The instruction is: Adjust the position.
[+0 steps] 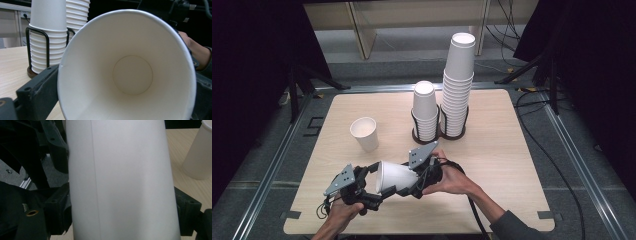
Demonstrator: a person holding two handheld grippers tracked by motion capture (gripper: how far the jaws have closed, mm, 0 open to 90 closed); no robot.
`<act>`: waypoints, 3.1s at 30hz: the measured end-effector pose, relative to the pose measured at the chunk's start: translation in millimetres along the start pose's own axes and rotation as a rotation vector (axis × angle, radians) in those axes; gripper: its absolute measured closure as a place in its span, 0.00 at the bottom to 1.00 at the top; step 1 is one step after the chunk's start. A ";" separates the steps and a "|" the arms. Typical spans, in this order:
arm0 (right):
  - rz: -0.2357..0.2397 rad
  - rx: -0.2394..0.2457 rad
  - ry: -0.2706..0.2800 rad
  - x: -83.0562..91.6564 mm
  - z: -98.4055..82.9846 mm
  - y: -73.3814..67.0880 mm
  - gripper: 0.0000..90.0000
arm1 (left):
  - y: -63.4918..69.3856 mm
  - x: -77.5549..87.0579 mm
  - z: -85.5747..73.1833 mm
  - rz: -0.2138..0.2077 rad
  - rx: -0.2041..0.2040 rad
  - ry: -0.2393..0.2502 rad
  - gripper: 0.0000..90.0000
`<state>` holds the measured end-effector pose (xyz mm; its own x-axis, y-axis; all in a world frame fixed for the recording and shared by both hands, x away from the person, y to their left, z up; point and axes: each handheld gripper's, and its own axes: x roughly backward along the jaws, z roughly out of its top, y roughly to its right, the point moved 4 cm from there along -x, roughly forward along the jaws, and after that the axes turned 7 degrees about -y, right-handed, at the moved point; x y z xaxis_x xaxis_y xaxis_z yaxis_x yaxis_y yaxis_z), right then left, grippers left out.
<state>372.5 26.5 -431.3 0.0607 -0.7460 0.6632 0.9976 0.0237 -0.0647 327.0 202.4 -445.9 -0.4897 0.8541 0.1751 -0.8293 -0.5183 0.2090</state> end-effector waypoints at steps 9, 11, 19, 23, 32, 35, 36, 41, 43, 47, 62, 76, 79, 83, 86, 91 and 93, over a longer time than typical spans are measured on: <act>0.027 -0.009 0.001 -3.6 -4.7 3.3 0.21 | 1.3 1.9 3.4 -0.019 -0.033 -0.014 0.09; 0.021 -0.012 -0.011 -4.2 -5.9 4.9 0.19 | 1.6 2.0 3.6 -0.012 -0.045 -0.026 0.10; -0.030 -0.020 -0.040 1.0 -7.9 8.4 0.17 | -1.0 1.3 1.1 0.028 -0.076 -0.070 0.11; -0.045 -0.042 -0.052 6.1 -8.0 7.6 0.17 | -2.3 0.7 -0.4 0.054 -0.090 -0.094 0.11; -0.105 -0.002 -0.093 13.2 -8.0 9.3 0.18 | -7.4 1.2 -1.9 0.109 -0.095 -0.132 0.11; -0.136 0.019 -0.120 11.5 -9.5 11.1 0.18 | -8.2 1.2 -3.0 0.122 -0.105 -0.163 0.11; -0.131 0.016 -0.132 9.8 -10.3 10.3 0.18 | -8.2 0.6 -3.1 0.123 -0.106 -0.162 0.11; -0.161 0.041 -0.180 5.0 -11.7 8.9 0.18 | -8.9 -1.7 -4.4 0.132 -0.134 -0.198 0.11; -0.165 0.048 -0.202 2.3 -11.7 7.2 0.18 | -8.9 -0.2 -4.8 0.153 -0.146 -0.240 0.11; -0.176 0.083 -0.227 -3.7 -11.3 6.0 0.18 | -8.0 -1.5 -5.7 0.151 -0.149 -0.262 0.11; -0.159 0.119 -0.253 -22.4 -7.0 -2.8 0.18 | 2.8 -6.5 -4.1 0.100 -0.181 -0.288 0.11; -0.079 0.068 -0.127 -20.2 -6.3 0.2 0.24 | -0.5 -0.3 2.6 0.082 -0.086 -0.127 0.03; -0.067 0.044 -0.082 -17.0 -6.1 2.1 0.24 | -2.3 0.5 1.9 0.064 -0.024 -0.082 0.03; -0.067 0.011 -0.033 -14.1 -5.7 4.7 0.24 | -3.2 -0.6 -0.9 0.056 0.008 -0.068 0.07; -0.058 -0.020 0.032 -9.2 -2.7 6.8 0.24 | -3.2 0.0 0.7 0.059 0.021 -0.037 0.06; -0.064 -0.050 0.047 -9.2 -1.6 5.9 0.24 | -2.2 -0.9 1.9 0.076 0.026 -0.017 0.07; -0.056 -0.040 0.068 -12.5 -0.5 6.1 0.24 | -1.1 -1.8 2.3 0.081 0.027 -0.013 0.08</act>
<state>377.9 35.7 -440.4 0.0010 -0.7886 0.6149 0.9972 -0.0453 -0.0596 329.4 201.3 -444.2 -0.5509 0.8090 0.2047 -0.7796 -0.5865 0.2198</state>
